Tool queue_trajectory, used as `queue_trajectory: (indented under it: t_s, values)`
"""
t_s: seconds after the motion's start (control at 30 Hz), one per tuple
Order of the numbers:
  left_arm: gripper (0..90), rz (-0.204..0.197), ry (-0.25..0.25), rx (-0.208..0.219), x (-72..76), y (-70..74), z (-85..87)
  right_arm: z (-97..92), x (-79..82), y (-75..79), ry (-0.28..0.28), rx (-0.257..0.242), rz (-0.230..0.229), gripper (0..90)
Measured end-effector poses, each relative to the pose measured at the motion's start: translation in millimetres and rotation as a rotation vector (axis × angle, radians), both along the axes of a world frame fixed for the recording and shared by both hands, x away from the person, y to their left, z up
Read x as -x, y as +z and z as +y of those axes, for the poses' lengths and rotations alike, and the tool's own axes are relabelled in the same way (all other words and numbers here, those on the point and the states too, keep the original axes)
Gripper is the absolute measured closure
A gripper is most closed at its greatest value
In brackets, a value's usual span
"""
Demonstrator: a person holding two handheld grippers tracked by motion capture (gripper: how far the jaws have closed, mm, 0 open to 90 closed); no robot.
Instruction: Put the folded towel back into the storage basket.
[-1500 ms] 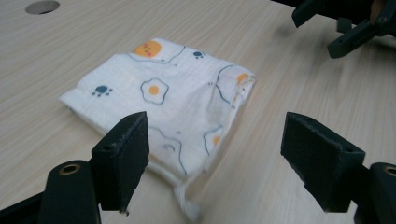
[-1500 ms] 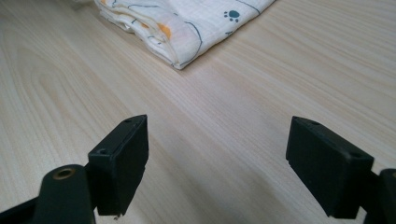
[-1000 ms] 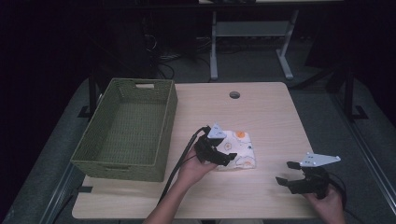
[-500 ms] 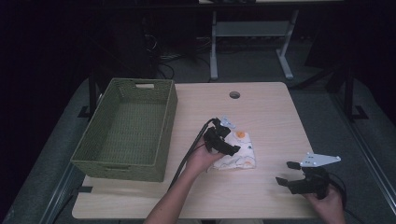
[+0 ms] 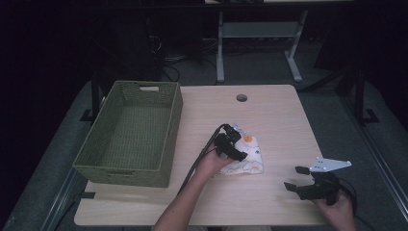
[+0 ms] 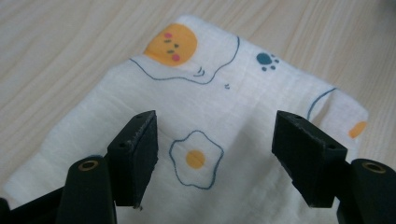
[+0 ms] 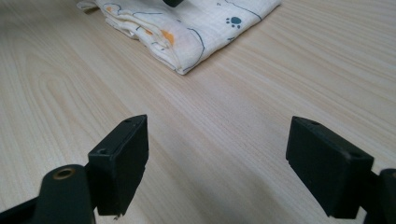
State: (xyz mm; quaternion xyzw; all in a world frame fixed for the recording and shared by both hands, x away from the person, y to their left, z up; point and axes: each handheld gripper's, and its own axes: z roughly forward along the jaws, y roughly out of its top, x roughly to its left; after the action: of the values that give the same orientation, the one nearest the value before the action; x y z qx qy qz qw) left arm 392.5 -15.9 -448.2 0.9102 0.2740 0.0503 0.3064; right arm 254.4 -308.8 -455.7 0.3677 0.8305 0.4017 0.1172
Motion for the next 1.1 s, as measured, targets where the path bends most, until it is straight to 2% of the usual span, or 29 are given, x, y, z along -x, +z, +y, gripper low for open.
queue_trajectory:
  t_s: [0.1, 0.13, 0.17, 0.2, 0.23, 0.3, 0.5, 0.57, 0.7, 0.8, 0.93, 1.1]
  values:
    - [32.3, 0.013, 0.002, -0.037, -1.2, -4.5, -3.8, 0.2, -0.1, -0.1, 0.001, 0.001, 0.000, 20.8]
    - [32.4, 0.013, 0.002, -0.037, -1.2, -4.5, -3.8, 0.2, -0.1, -0.1, 0.001, 0.001, 0.000, 20.8]
    - [33.6, -0.008, 0.005, -0.059, 0.4, -5.1, -6.5, 0.2, 0.1, 0.1, 0.001, -0.001, 0.001, 20.8]
    - [34.4, -0.008, 0.005, -0.059, 0.4, -5.1, -6.5, 0.2, 0.1, 0.1, 0.001, -0.001, 0.001, 20.8]
    - [35.9, -0.017, -0.005, -0.087, 1.1, -4.3, -9.3, 0.0, 0.1, 0.2, 0.001, -0.001, 0.000, 20.8]
    - [37.2, -0.011, -0.007, -0.112, 0.1, -2.8, -11.7, 0.1, -0.1, 0.0, 0.001, 0.000, 0.000, 20.8]
    - [46.1, -0.002, -0.011, -0.143, -2.4, -0.3, -17.0, 0.6, -0.3, 0.0, 0.005, -0.001, -0.003, 20.8]
    - [50.3, -0.002, -0.011, -0.142, -2.4, -0.1, -17.6, 0.6, -0.3, 0.0, 0.004, -0.001, -0.002, 20.8]
    - [58.8, 0.021, -0.023, -0.192, -7.5, 3.9, -22.0, 1.0, -0.3, 0.1, 0.005, -0.001, -0.002, 20.8]
    - [62.2, 0.030, -0.021, -0.204, -10.5, 4.9, -23.3, 0.7, -0.3, 0.2, 0.006, -0.002, -0.002, 20.8]
    - [71.6, 0.037, -0.020, -0.212, -14.4, 5.8, -21.9, 0.0, -0.6, 0.3, 0.002, -0.001, -0.003, 20.8]
    - [76.1, 0.035, -0.015, -0.213, -14.7, 5.9, -21.7, -0.1, -0.6, 0.4, 0.004, -0.002, -0.003, 20.8]
